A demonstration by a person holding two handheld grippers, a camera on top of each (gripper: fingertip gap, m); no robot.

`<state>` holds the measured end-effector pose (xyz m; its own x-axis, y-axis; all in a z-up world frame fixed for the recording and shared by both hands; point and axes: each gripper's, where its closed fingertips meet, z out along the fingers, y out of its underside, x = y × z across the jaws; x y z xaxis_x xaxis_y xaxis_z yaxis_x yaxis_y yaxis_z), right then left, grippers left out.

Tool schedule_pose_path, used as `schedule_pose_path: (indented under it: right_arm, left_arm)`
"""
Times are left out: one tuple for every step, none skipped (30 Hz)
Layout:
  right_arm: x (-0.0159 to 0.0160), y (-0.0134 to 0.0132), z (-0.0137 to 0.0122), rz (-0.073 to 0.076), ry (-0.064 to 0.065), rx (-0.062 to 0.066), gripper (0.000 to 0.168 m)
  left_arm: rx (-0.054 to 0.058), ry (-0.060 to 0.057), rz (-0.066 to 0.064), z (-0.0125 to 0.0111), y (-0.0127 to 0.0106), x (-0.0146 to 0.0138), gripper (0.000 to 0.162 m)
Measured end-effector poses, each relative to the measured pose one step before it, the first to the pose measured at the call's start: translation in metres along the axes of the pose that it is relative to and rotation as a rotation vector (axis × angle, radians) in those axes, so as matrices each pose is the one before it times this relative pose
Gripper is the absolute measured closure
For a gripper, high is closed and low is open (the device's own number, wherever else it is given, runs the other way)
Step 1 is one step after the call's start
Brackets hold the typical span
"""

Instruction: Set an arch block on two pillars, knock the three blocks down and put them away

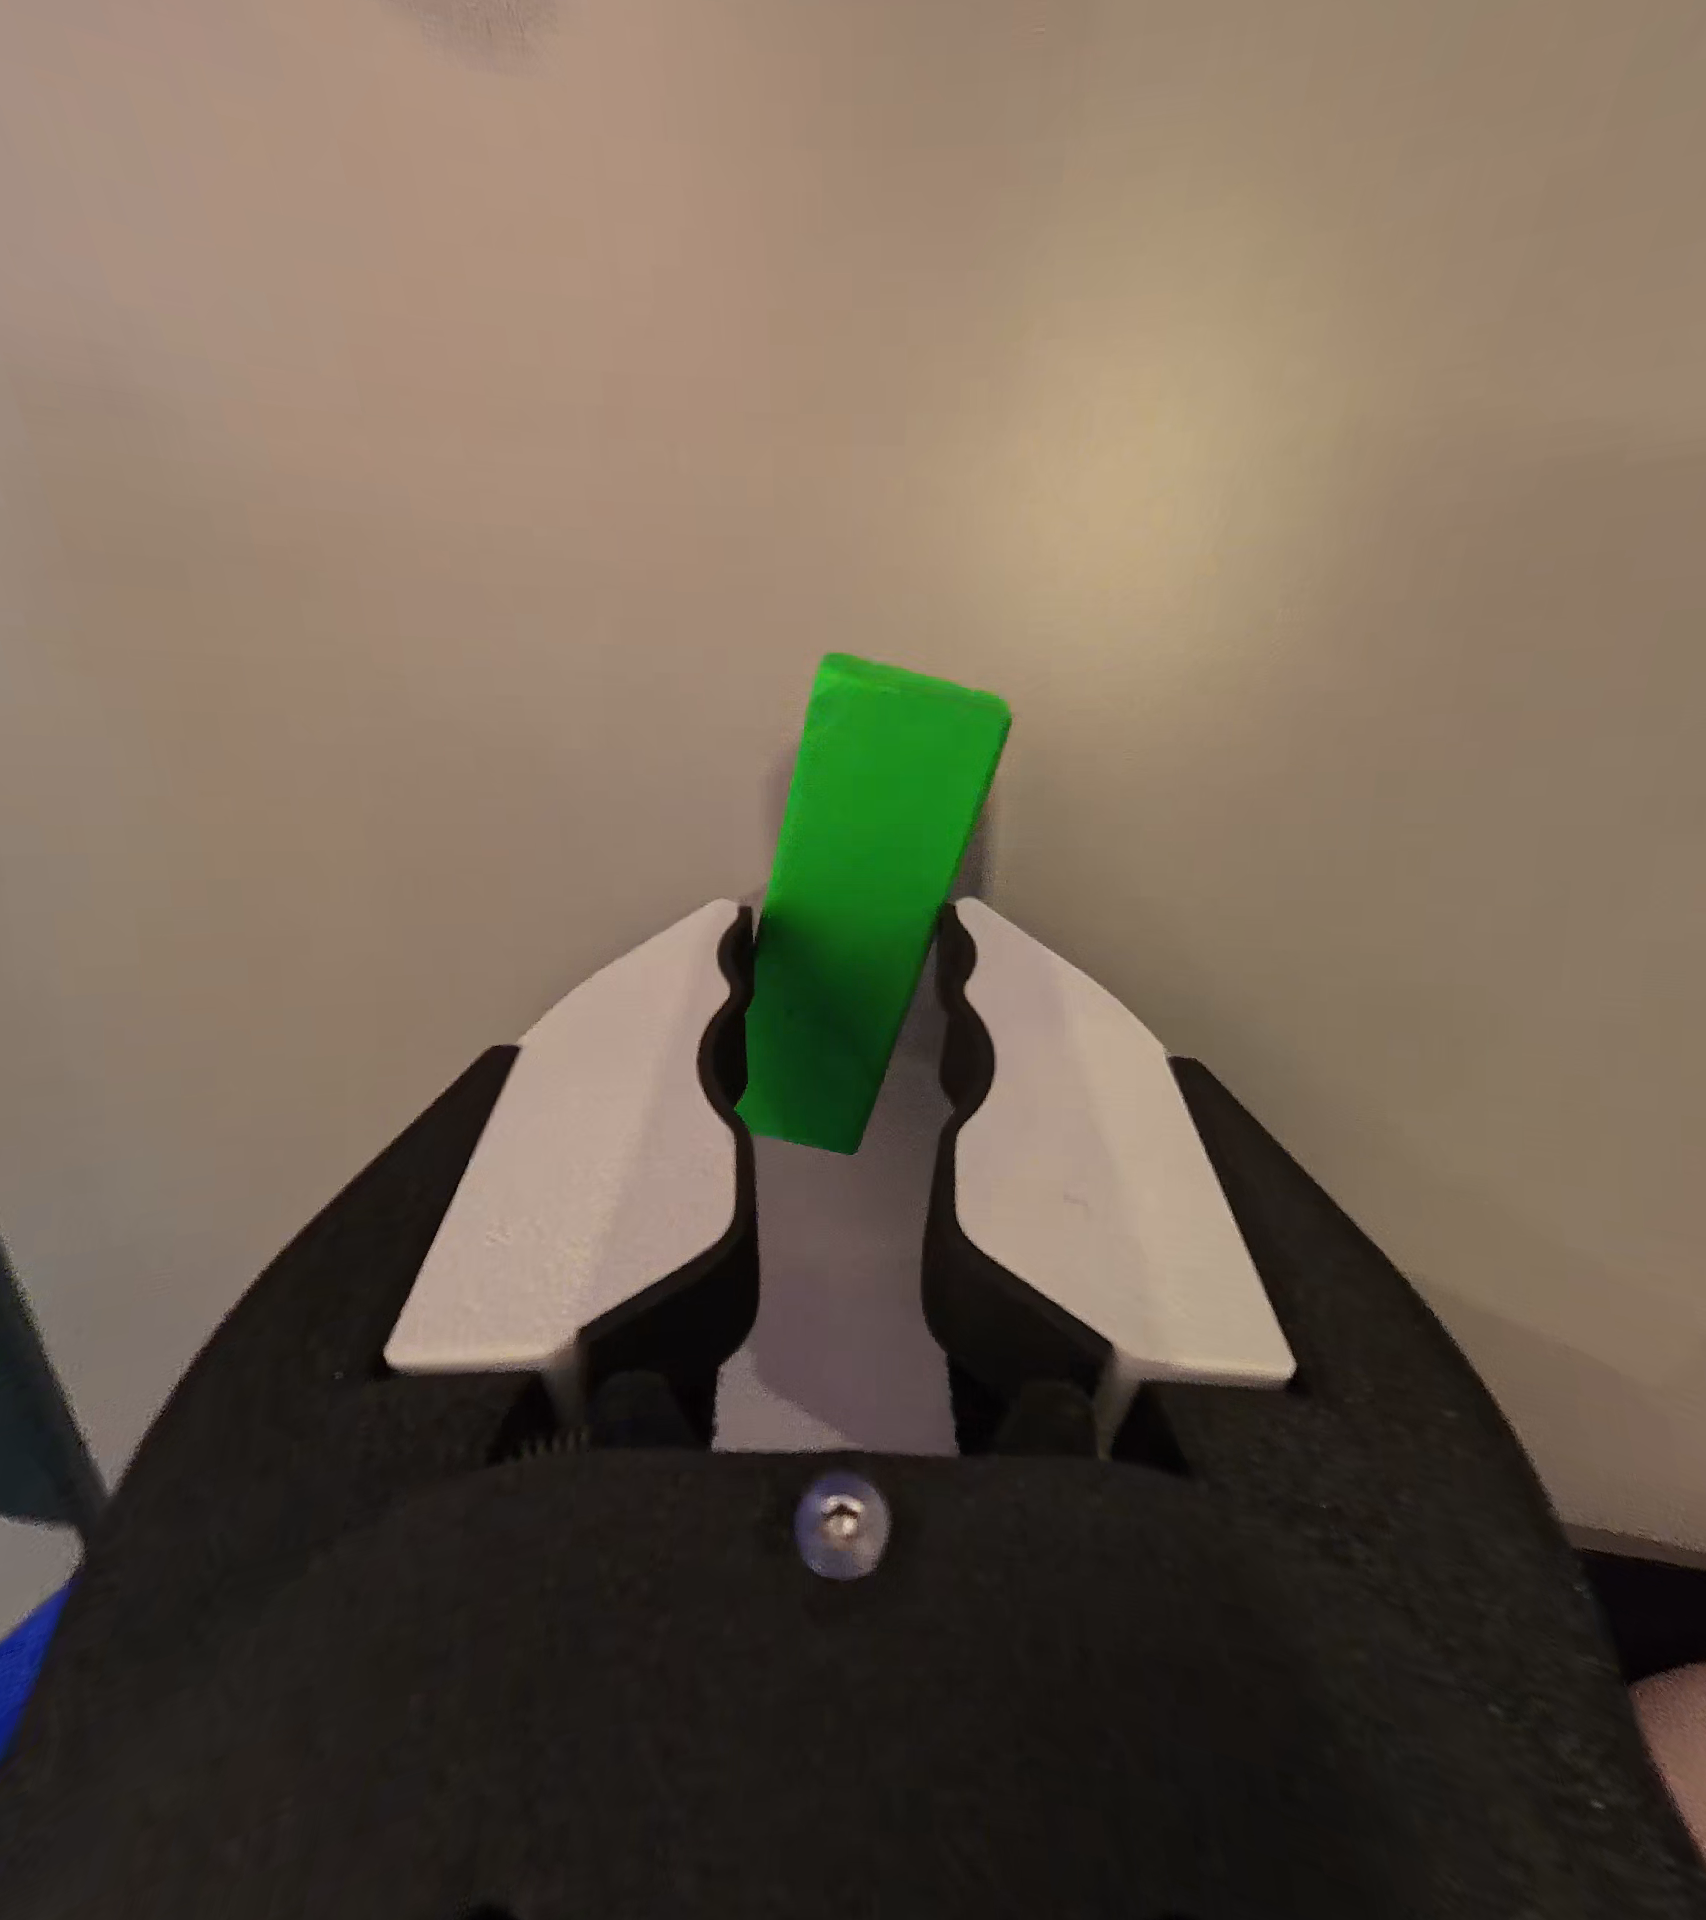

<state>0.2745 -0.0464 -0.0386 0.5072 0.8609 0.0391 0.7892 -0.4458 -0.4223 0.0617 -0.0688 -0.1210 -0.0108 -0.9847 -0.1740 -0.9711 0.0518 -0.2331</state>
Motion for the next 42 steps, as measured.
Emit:
schedule_pose_path:
  right_arm:
    - [-0.01003,-0.00058,0.01351,-0.0413,0.0129,-0.0759,0.109]
    - [-0.00535,0.00092,0.01591,-0.0236,0.0041,-0.081,0.108]
    - [-0.00521,0.00357,0.01509,0.0004,-0.0039,-0.0886,0.107]
    - [-0.00204,0.0054,0.01393,0.0125,0.0002,-0.0915,0.107]
    - [0.0028,0.00441,0.01153,0.0134,0.0212,-0.0743,0.103]
    - [0.00774,-0.00148,0.00444,0.0119,0.06,-0.0215,0.098]
    - [0.00133,0.00014,0.00223,0.0223,0.0149,-0.0175,0.098]
    - [-0.00154,0.00073,0.00104,0.0237,-0.0033,-0.0148,0.091]
    - [-0.00462,0.0005,-0.00037,0.0032,-0.021,-0.0051,0.089]
    - [-0.00424,-0.00183,0.00062,-0.0146,-0.011,0.007,0.09]
    - [-0.00232,-0.00275,0.00162,-0.0225,-0.0007,0.0064,0.09]
    - [-0.00235,-0.00233,0.00253,-0.0209,-0.0062,-0.0007,0.09]
    - [-0.00083,-0.00135,0.00375,-0.0081,-0.0042,-0.0074,0.09]
    - [0.00151,0.00257,0.00515,0.0085,0.0054,-0.0306,0.089]
    - [0.00484,0.00463,0.00548,0.0151,0.0226,-0.0457,0.086]
    - [0.00485,0.00495,0.00544,0.0104,0.0205,-0.0439,0.083]
    - [0.00137,0.00318,0.00533,0.0067,0.0037,-0.0344,0.082]
    - [-0.00058,0.00055,0.00531,0.0017,-0.0092,-0.0201,0.082]
    - [-0.00058,0.00021,0.00456,0.0039,-0.0108,-0.0169,0.081]
    - [-0.00077,0.00088,0.00419,0.0069,-0.0147,-0.0214,0.081]
    - [-0.00027,0.0021,0.00415,0.0069,-0.0113,-0.0263,0.081]
    - [0.00059,0.00298,0.00334,0.0014,-0.0035,-0.0273,0.081]
    - [0.00198,0.00241,0.00185,-0.0084,0.0102,-0.0201,0.091]
    - [0.00193,-0.00028,0.0,-0.0082,0.0063,0.0029,0.095]
    - [-0.00118,-0.00277,-0.00267,-0.0086,-0.0157,0.0227,0.096]
    - [-0.00173,-0.00528,-0.00572,-0.0131,-0.0146,0.0485,0.096]
    - [-0.0014,-0.00668,-0.00887,-0.0149,-0.0071,0.0686,0.096]
    - [0.00007,-0.0077,-0.01229,-0.0122,-0.0027,0.0813,0.096]
    - [0.00174,-0.00814,-0.01549,-0.0066,0.0045,0.0943,0.096]
    - [0.00554,-0.00846,-0.01895,0.0007,0.0217,0.1106,0.096]
    - [0.01003,-0.0088,-0.02163,0.0207,0.0337,0.1235,0.096]
    - [0.01319,-0.00719,-0.02222,0.0419,0.035,0.1173,0.096]
    - [0.01816,-0.00577,-0.02156,0.0513,0.05,0.1126,0.096]
    - [0.02243,-0.00302,-0.01899,0.0643,0.063,0.0987,0.096]
    - [0.0242,0.0033,-0.01395,0.0753,0.0577,0.0571,0.096]
    - [0.02413,0.01063,-0.00716,0.0739,0.0467,0.0097,0.096]
    - [0.02325,0.01726,0.00024,0.0661,0.0371,-0.0344,0.096]
    - [0.02145,0.02136,0.00753,0.0567,0.0305,-0.0665,0.096]
    - [0.0177,0.02066,0.01396,0.0432,0.0153,-0.0779,0.096]
    - [0.01149,0.01719,0.01814,0.025,-0.0097,-0.0696,0.096]
    - [0.00445,0.01124,0.01966,0.0144,-0.0382,-0.0492,0.095]
    - [0.00161,0.00778,0.01757,0.0082,-0.0414,-0.0368,0.095]
  left_arm:
    - [0.0205,-0.0219,-0.0137,-0.01218,-0.00074,-0.00217,0.128]
    - [0.0309,-0.0134,-0.0051,-0.01291,-0.00174,0.00001,0.128]
    - [0.0384,-0.0062,-0.0031,-0.01328,-0.00269,0.00158,0.128]
    - [0.0344,-0.0138,-0.0026,-0.0133,-0.00263,0.00063,0.128]
    - [0.0347,-0.024,0.0017,-0.01308,-0.00297,-0.00064,0.128]
    - [0.0305,-0.0219,0.0041,-0.01203,-0.00255,-0.00021,0.128]
    - [0.0209,-0.0217,0.0043,-0.01051,-0.00157,-0.00029,0.128]
    - [0.0164,-0.0194,0.0055,-0.00879,-0.00143,-0.00006,0.128]
    - [0.0101,-0.0147,0.0073,-0.007,-0.00076,0.00042,0.128]
    - [0.0086,-0.0141,0.0079,-0.00539,-0.00078,0.00027,0.128]
    - [0.0046,-0.0128,0.0071,-0.00416,-0.00067,0.00004,0.128]
    - [0.0011,-0.0124,0.0059,-0.00318,-0.00029,-0.0002,0.128]
    - [0.0008,-0.0089,0.0034,-0.00268,-0.00022,-0.00005,0.128]
    - [0.0008,-0.0003,0.0014,-0.00215,-0.00041,0.00104,0.128]
    - [0.004,0.0038,0.0032,-0.00151,-0.00082,0.00161,0.128]
    - [0.0037,0.0011,0.0051,-0.00104,-0.00099,0.00138,0.128]
    - [-0.0007,-0.003,0.0055,-0.0006,-0.0006,0.00074,0.128]
    - [-0.004,0.0013,0.0052,-0.00008,-0.00043,0.00156,0.128]
    - [-0.0032,0.0055,0.0066,0.00027,-0.00049,0.00212,0.128]
    - [-0.0006,0.0043,0.0084,0.00044,-0.00109,0.00188,0.128]
    - [-0.0003,0.0026,0.0071,0.00057,-0.00121,0.00134,0.128]
    - [-0.0012,0.0011,0.0047,0.00071,-0.001,0.00075,0.128]
    - [-0.0021,-0.0007,0.0021,0.00071,-0.00041,0.00027,0.128]
    - [-0.0038,0.0005,-0.0003,0.0006,0.00027,0.00003,0.128]
    - [-0.004,-0.0011,-0.0014,0.00046,0.00079,-0.00037,0.128]
    - [-0.003,-0.0047,-0.0019,-0.0002,0.00085,-0.00104,0.128]
    - [-0.0008,-0.0079,-0.0031,-0.00088,0.0007,-0.00153,0.128]
    - [0.0047,-0.0061,-0.0034,-0.0014,-0.00016,-0.00124,0.128]
    - [0.0108,-0.0047,-0.0025,-0.00185,-0.00118,-0.00086,0.128]
    - [0.0164,-0.0059,-0.0033,-0.00203,-0.00225,-0.00125,0.128]
    - [0.018,-0.0021,-0.0055,-0.00165,-0.00283,-0.00079,0.128]
    - [0.0174,-0.0028,-0.0047,-0.00123,-0.00314,-0.00093,0.129]
    - [0.0193,-0.0106,-0.0028,-0.00062,-0.00363,-0.00226,0.128]
    - [0.0189,-0.0164,-0.0052,0.00015,-0.00375,-0.00369,0.129]
    - [0.0195,-0.0084,-0.013,0.00086,-0.0038,-0.00306,0.129]
    - [0.0159,0.0054,-0.0199,0.00167,-0.00325,-0.00129,0.129]
    - [0.009,0.0058,-0.0202,0.00255,-0.00218,-0.00126,0.129]
    - [0.0046,-0.0008,-0.0162,0.00311,-0.00133,-0.00188,0.129]
    - [0.0021,0.0009,-0.014,0.00363,-0.00111,-0.00143,0.129]
    - [-0.0011,0.0015,-0.014,0.00394,-0.00068,-0.00112,0.129]
    - [-0.0001,0.0002,-0.0153,0.00404,-0.00083,-0.00129,0.129]
    - [-0.0009,0.0039,-0.0157,0.00431,-0.00074,-0.00063,0.129]
